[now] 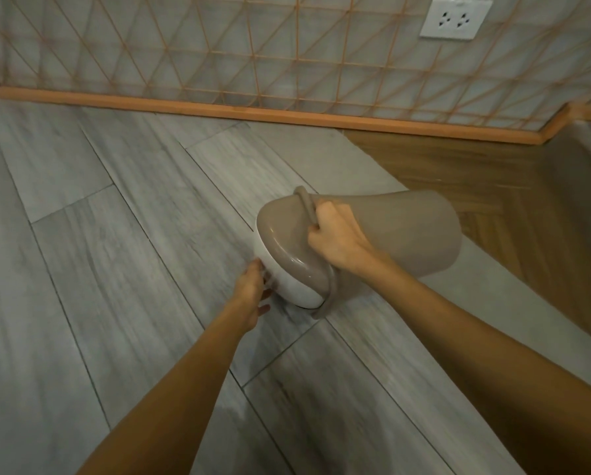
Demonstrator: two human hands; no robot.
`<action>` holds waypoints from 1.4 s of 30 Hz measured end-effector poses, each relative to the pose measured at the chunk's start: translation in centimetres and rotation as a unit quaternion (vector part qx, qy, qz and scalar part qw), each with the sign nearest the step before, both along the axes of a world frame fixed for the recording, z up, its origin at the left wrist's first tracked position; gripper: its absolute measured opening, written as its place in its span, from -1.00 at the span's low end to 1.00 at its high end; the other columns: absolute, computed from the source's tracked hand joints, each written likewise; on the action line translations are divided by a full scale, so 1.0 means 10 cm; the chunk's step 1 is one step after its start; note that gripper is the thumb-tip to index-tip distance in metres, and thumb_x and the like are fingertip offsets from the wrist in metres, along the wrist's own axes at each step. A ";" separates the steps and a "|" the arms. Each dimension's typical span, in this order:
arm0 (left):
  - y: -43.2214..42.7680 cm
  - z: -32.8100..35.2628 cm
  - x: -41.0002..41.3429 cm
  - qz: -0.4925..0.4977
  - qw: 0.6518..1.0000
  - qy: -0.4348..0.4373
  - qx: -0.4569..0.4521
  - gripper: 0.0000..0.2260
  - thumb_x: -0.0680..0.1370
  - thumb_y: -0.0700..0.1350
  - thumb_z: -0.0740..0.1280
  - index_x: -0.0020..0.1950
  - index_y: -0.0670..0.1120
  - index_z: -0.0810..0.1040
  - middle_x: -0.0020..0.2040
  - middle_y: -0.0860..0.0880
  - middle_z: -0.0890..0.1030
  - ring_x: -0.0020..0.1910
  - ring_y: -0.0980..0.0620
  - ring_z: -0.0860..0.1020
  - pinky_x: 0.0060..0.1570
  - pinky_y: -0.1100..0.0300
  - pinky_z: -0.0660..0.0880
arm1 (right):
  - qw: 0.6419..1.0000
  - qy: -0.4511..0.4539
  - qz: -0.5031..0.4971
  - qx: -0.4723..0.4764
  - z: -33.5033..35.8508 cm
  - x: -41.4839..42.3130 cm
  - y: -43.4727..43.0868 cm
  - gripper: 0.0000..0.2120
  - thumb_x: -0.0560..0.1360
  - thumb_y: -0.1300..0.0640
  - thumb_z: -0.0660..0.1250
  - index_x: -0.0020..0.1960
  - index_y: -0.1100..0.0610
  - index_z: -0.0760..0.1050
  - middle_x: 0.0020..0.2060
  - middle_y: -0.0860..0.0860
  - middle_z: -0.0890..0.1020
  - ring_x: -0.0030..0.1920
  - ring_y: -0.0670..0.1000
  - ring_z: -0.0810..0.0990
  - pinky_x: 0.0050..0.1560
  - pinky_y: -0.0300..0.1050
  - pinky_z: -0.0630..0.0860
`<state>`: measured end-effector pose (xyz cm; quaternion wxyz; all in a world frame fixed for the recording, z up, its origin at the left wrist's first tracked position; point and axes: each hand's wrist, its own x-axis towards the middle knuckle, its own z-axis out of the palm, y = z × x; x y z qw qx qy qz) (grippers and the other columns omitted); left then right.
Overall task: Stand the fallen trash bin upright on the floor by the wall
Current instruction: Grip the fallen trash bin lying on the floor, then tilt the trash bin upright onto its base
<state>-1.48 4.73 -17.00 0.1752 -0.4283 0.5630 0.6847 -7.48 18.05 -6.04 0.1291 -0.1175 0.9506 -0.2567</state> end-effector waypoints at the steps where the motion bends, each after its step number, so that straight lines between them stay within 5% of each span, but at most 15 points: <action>1: 0.01 0.00 0.03 0.004 1.000 -0.002 0.013 -0.52 0.62 0.18 0.05 0.42 -0.06 0.36 0.32 -0.12 0.50 0.23 -0.13 0.48 0.20 -0.13 0.41 | 1.000 0.000 -0.003 -0.011 0.02 -0.01 0.02 -0.73 0.47 0.35 0.17 0.15 0.36 0.46 -0.03 0.28 0.58 -0.12 0.24 0.54 -0.24 -0.09 0.35; 9: 0.01 0.13 0.02 0.090 0.976 0.003 0.199 -0.21 0.44 0.46 0.05 0.44 -0.10 0.30 0.36 -0.25 0.41 0.28 -0.29 0.42 0.25 -0.37 0.34 | 0.991 0.012 -0.053 -0.120 0.37 -0.09 0.15 -0.76 0.47 0.27 0.25 0.10 0.30 0.54 -0.26 0.14 0.63 -0.15 0.14 0.61 -0.14 0.02 0.54; 17: -0.06 0.68 -0.19 0.022 0.977 0.056 0.205 -0.14 0.27 0.48 0.30 0.36 -0.09 0.42 0.24 -0.16 0.52 0.19 -0.17 0.49 -0.02 -0.13 0.53 | 0.953 -0.019 -0.175 -0.246 0.62 -0.31 0.53 -0.71 0.53 0.19 0.27 0.24 0.12 0.52 -0.07 -0.04 0.62 0.03 -0.01 0.58 0.11 -0.03 0.53; 21: -0.07 1.03 -0.31 -0.031 0.979 0.080 0.184 -0.13 0.30 0.46 0.30 0.39 -0.11 0.35 0.25 -0.16 0.50 0.19 -0.16 0.49 0.03 -0.17 0.53 | 0.935 -0.039 -0.200 -0.291 0.71 -0.34 0.76 -0.66 0.57 0.22 0.22 0.33 0.13 0.46 0.12 0.09 0.62 0.14 0.07 0.59 0.22 0.06 0.52; 29: -0.05 1.60 -0.44 -0.096 0.987 0.107 0.078 -0.23 0.36 0.45 0.24 0.33 -0.10 0.36 0.18 -0.11 0.51 0.11 -0.09 0.52 -0.18 -0.10 0.55 | 0.860 -0.113 -0.260 -0.424 0.54 -0.30 1.07 -0.64 0.61 0.27 0.14 0.37 0.12 0.44 -0.12 0.02 0.60 -0.16 -0.02 0.55 -0.17 -0.05 0.53; 35: 0.05 1.86 -0.45 -0.112 0.991 0.075 0.023 -0.35 0.38 0.40 0.29 0.22 -0.07 0.36 0.06 -0.08 0.49 0.01 -0.07 0.50 -0.15 -0.11 0.52 | 0.831 -0.152 -0.282 -0.456 0.40 -0.31 1.13 -0.63 0.60 0.29 0.11 0.37 0.17 0.44 -0.17 0.03 0.60 -0.19 -0.01 0.52 -0.20 -0.06 0.52; 42: 0.23 1.89 -0.43 -0.108 0.992 0.055 -0.027 -0.56 0.43 0.35 0.28 -0.11 -0.03 0.44 -0.11 -0.02 0.51 -0.14 0.00 0.48 0.15 -0.10 0.47 | 0.840 -0.175 -0.301 -0.417 0.31 -0.32 1.18 -0.60 0.61 0.29 0.05 0.37 0.12 0.46 -0.17 0.01 0.62 -0.23 -0.03 0.53 -0.27 -0.14 0.48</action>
